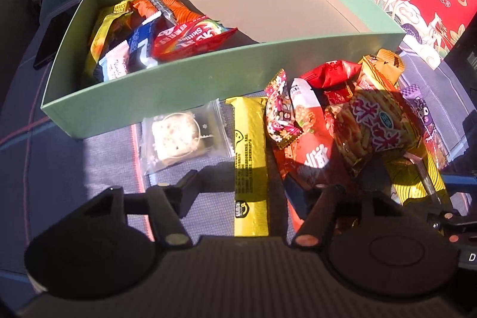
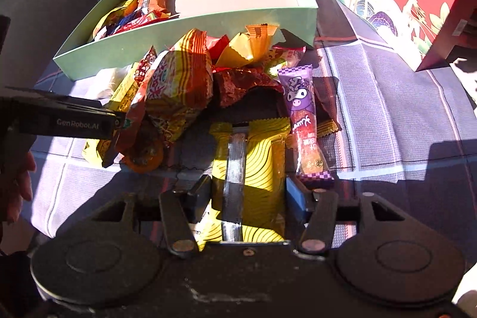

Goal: Organize snacks
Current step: 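Grasp the yellow bar with the left tool while the right tool grasps a yellow wafer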

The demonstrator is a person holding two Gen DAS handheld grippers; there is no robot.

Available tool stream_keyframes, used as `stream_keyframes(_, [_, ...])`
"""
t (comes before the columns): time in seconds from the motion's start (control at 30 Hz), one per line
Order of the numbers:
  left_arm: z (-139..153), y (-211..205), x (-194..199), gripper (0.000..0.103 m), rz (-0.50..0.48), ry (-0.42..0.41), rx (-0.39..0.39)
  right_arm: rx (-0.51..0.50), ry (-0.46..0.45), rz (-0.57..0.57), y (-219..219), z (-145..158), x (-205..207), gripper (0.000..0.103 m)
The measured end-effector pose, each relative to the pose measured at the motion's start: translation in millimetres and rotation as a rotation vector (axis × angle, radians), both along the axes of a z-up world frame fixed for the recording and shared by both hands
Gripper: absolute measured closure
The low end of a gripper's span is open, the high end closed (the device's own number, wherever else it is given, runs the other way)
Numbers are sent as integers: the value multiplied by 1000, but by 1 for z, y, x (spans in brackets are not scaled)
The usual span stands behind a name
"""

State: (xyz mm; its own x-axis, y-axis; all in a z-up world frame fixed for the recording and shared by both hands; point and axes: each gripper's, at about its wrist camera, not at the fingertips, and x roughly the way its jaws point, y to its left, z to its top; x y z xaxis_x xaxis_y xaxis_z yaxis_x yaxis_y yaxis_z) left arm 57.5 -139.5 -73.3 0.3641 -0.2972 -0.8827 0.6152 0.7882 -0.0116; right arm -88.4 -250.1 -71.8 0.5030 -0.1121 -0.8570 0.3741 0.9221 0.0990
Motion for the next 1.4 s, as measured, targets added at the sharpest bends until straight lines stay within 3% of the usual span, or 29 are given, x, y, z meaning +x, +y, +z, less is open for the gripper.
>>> stream_keyframes(0.03, [1, 0, -3, 70, -11, -11, 17, -4, 0, 6, 2, -1, 1, 40])
stream_keyframes(0.07, [3, 2, -5, 81, -19, -3, 20, -14, 1, 16, 5, -2, 3, 38])
stream_keyframes(0.17, [5, 15, -10, 81, -8, 61, -1, -118, 19, 79, 23, -7, 8, 36])
stream_keyframes(0.23, [5, 23, -15, 81, 0, 68, 9, -170, 5, 127, 33, -9, 8, 51])
stream_keyframes(0.3, [4, 26, -16, 79, 12, 53, 26, -185, -1, 148, 37, -8, 8, 54])
stream_keyframes(0.47, [1, 15, -11, 51, 9, 3, 71, -74, -34, 135, 32, 1, 5, 55])
stream_keyframes(0.5, [1, 12, -12, 50, 4, -13, 79, -58, -44, 128, 29, 3, 4, 55])
stream_keyframes(0.53, [1, 11, -12, 53, 1, -14, 77, -44, -57, 118, 26, 7, 2, 55])
stream_keyframes(0.6, [4, 11, -13, 79, -14, 24, 46, -30, -77, 99, 20, 13, -3, 55])
stream_keyframes(0.63, [5, 10, -15, 83, -18, 18, 58, -28, -87, 91, 17, 17, -5, 55])
stream_keyframes(0.77, [14, 14, -25, 83, -17, 6, 55, -15, -128, 66, 5, 33, -14, 55])
stream_keyframes(1.2, [83, 33, -16, 83, 17, -46, -102, -2, -235, 38, -24, 76, -7, 55])
stream_keyframes(1.4, [93, 28, -11, 83, -7, -56, -133, -14, -256, 18, -36, 86, 2, 55])
